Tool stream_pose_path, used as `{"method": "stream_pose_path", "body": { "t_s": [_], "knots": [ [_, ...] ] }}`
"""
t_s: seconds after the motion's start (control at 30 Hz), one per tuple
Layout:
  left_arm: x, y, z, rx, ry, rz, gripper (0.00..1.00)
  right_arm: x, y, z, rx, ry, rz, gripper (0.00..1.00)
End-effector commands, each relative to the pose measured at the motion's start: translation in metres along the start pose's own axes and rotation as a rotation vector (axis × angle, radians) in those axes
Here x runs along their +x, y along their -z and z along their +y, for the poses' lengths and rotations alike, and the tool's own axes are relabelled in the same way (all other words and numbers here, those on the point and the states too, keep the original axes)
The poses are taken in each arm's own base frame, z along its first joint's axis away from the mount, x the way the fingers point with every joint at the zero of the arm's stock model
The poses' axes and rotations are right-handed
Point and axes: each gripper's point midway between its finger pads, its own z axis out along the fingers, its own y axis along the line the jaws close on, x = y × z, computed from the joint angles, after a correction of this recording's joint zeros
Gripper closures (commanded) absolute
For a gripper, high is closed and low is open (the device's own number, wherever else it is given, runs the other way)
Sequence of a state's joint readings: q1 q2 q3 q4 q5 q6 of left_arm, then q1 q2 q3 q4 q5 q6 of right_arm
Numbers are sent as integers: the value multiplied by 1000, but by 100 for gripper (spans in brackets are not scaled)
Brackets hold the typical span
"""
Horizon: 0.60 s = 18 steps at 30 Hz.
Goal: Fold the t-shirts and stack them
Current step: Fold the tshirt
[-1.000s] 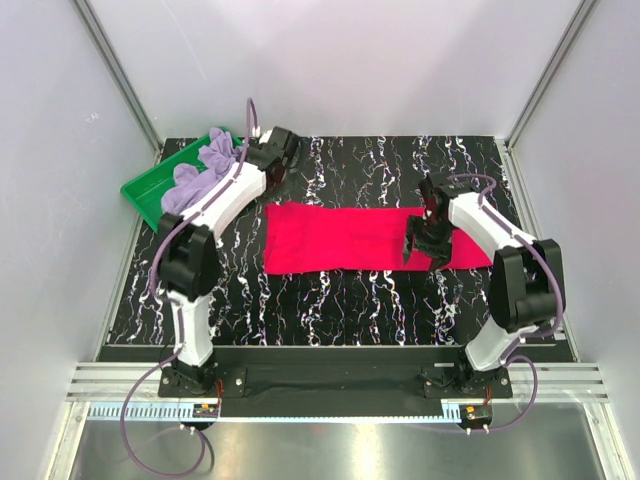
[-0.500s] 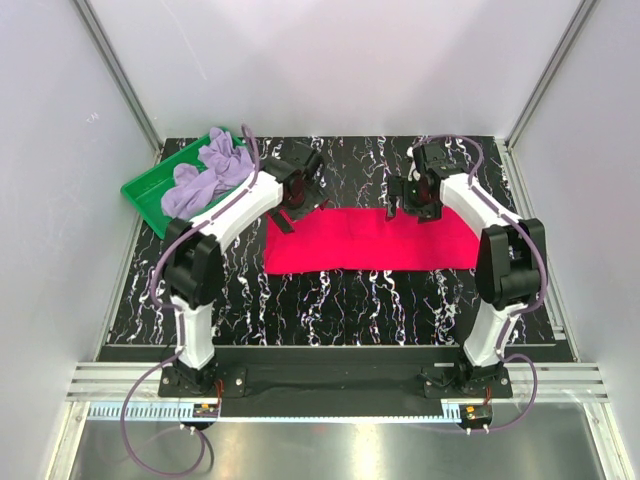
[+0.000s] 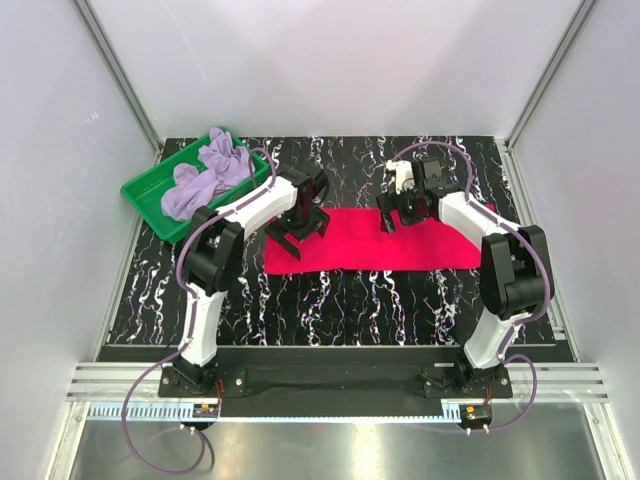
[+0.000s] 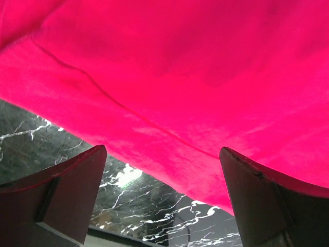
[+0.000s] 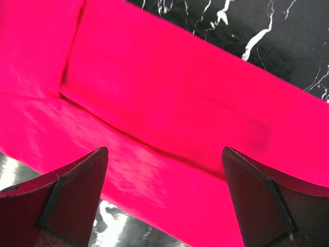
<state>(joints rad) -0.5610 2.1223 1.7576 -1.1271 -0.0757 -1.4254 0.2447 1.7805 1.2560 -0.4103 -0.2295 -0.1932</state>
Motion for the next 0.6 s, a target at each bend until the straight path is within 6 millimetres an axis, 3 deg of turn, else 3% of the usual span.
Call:
{"method": "stream_pose_path", "body": {
  "t_s": [0.0, 0.2, 0.43, 0.57],
  "knots": [
    [9, 7, -11, 3, 57, 58, 1, -19, 4, -4, 13, 188, -75, 0],
    [4, -10, -5, -70, 72, 48, 1, -9, -9, -13, 25, 242, -11, 0],
    [-2, -37, 3, -133, 31, 21, 1, 14, -29, -24, 81, 141, 50, 0],
    [-10, -44, -10, -105, -41, 3, 1, 26, -38, -24, 90, 73, 84, 1]
  ]
}}
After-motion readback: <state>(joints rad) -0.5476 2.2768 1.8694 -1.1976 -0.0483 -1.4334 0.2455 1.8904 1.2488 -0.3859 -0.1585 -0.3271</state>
